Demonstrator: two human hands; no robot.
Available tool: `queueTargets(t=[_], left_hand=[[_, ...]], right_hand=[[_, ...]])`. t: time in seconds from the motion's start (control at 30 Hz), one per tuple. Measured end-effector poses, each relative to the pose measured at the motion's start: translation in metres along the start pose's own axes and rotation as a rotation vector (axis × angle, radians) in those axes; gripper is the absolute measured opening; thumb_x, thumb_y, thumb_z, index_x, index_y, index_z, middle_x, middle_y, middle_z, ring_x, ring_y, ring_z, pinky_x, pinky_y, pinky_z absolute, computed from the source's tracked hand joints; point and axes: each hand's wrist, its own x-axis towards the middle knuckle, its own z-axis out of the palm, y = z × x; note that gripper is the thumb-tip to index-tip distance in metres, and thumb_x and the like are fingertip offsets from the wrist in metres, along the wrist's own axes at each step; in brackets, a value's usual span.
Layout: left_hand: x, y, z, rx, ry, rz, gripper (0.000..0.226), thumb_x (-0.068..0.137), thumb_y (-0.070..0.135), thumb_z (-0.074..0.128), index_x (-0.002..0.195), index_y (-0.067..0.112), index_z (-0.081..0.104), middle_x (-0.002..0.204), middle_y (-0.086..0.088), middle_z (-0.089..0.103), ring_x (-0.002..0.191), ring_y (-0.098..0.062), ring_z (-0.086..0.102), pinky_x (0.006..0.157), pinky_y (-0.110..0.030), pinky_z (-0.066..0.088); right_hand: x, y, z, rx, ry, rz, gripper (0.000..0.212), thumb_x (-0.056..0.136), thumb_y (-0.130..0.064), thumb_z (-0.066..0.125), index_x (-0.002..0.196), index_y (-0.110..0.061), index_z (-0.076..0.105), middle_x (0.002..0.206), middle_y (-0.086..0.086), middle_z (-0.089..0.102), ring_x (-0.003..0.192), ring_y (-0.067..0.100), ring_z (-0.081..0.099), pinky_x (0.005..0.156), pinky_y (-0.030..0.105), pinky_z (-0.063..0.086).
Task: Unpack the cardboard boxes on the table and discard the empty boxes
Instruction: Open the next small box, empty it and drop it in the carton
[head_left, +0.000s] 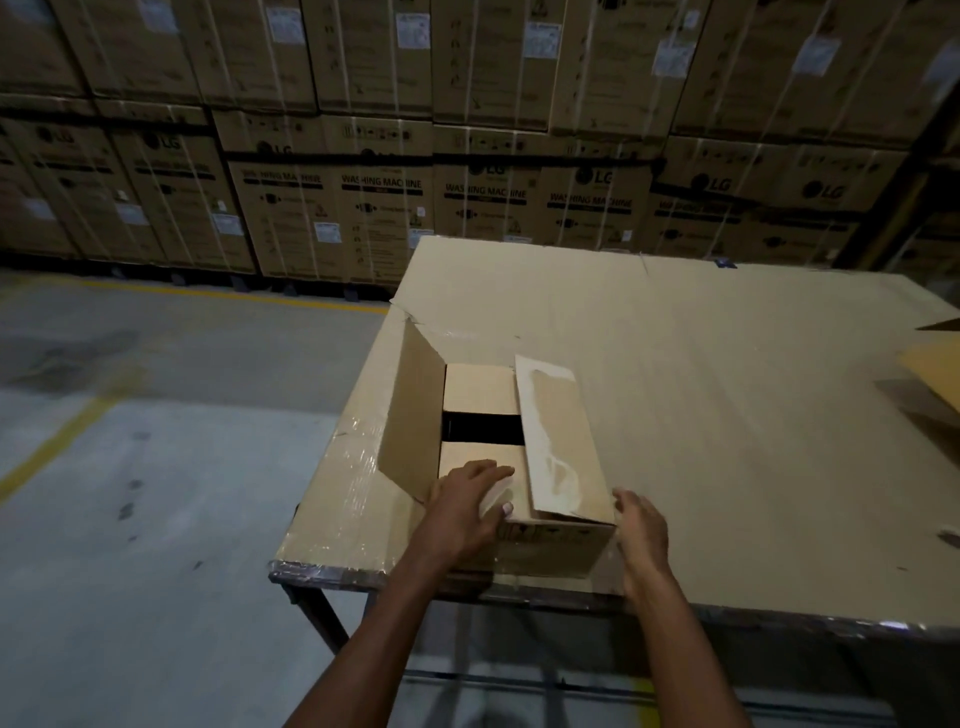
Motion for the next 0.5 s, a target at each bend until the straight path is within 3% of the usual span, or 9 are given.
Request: queueTargets(t=[0.1, 0.2, 0.27, 0.37, 0.43, 0.5], left_hand=[[-0.001, 0.003, -0.001, -0.128, 0.068, 0.0, 0.044, 0.093, 0.042, 0.058, 0.135, 0.032, 0.06, 0.142, 0.005, 0.054, 0.13, -0.016, 0.048, 0.108, -0.046, 0.044], [-0.001, 0.01, -0.009, -0.245, 0.165, 0.008, 0.034, 0.096, 0.031, 0.06, 0.129, 0.032, 0.064, 0.135, 0.006, 0.056, 0.124, -0.014, 0.051, 0.102, -0.043, 0.05], [0.001, 0.017, -0.016, -0.238, 0.218, 0.013, 0.031, 0.098, 0.022, 0.058, 0.127, 0.031, 0.064, 0.134, 0.007, 0.056, 0.123, -0.014, 0.052, 0.103, -0.041, 0.049], [0.002, 0.021, -0.026, -0.19, 0.274, 0.025, 0.035, 0.097, 0.02, 0.051, 0.128, 0.028, 0.064, 0.132, 0.006, 0.059, 0.123, -0.014, 0.053, 0.104, -0.043, 0.045], [0.002, 0.019, -0.028, -0.135, 0.266, -0.034, 0.036, 0.097, 0.019, 0.051, 0.13, 0.03, 0.063, 0.135, 0.005, 0.058, 0.128, -0.017, 0.05, 0.108, -0.047, 0.04], [0.0, 0.016, -0.033, -0.1, 0.231, -0.104, 0.038, 0.097, 0.018, 0.055, 0.132, 0.032, 0.061, 0.14, 0.003, 0.054, 0.133, -0.02, 0.044, 0.111, -0.051, 0.035]], right_hand=[[-0.021, -0.022, -0.001, -0.106, 0.129, -0.283, 0.02, 0.102, -0.025, 0.055, 0.117, -0.021, 0.068, 0.118, -0.001, 0.067, 0.105, 0.02, 0.062, 0.092, 0.042, 0.055], [-0.051, -0.043, 0.012, -0.078, 0.038, -0.496, 0.021, 0.101, -0.014, 0.056, 0.114, -0.024, 0.07, 0.113, -0.006, 0.068, 0.099, 0.012, 0.065, 0.081, 0.031, 0.057], [-0.069, -0.049, 0.031, -0.107, -0.168, -0.519, 0.018, 0.103, -0.018, 0.055, 0.108, -0.026, 0.072, 0.106, -0.009, 0.071, 0.093, 0.008, 0.067, 0.077, 0.028, 0.058], [-0.085, -0.044, 0.064, -0.264, -0.464, -0.45, 0.022, 0.106, -0.027, 0.05, 0.114, -0.029, 0.07, 0.11, -0.008, 0.072, 0.1, 0.011, 0.067, 0.087, 0.031, 0.055], [-0.087, -0.036, 0.078, -0.403, -0.538, -0.436, 0.027, 0.107, -0.032, 0.045, 0.125, -0.03, 0.065, 0.122, -0.003, 0.069, 0.107, 0.015, 0.064, 0.09, 0.032, 0.051], [-0.084, -0.031, 0.086, -0.494, -0.532, -0.432, 0.032, 0.107, -0.034, 0.043, 0.134, -0.03, 0.06, 0.14, 0.003, 0.06, 0.129, 0.021, 0.055, 0.104, 0.036, 0.046]])
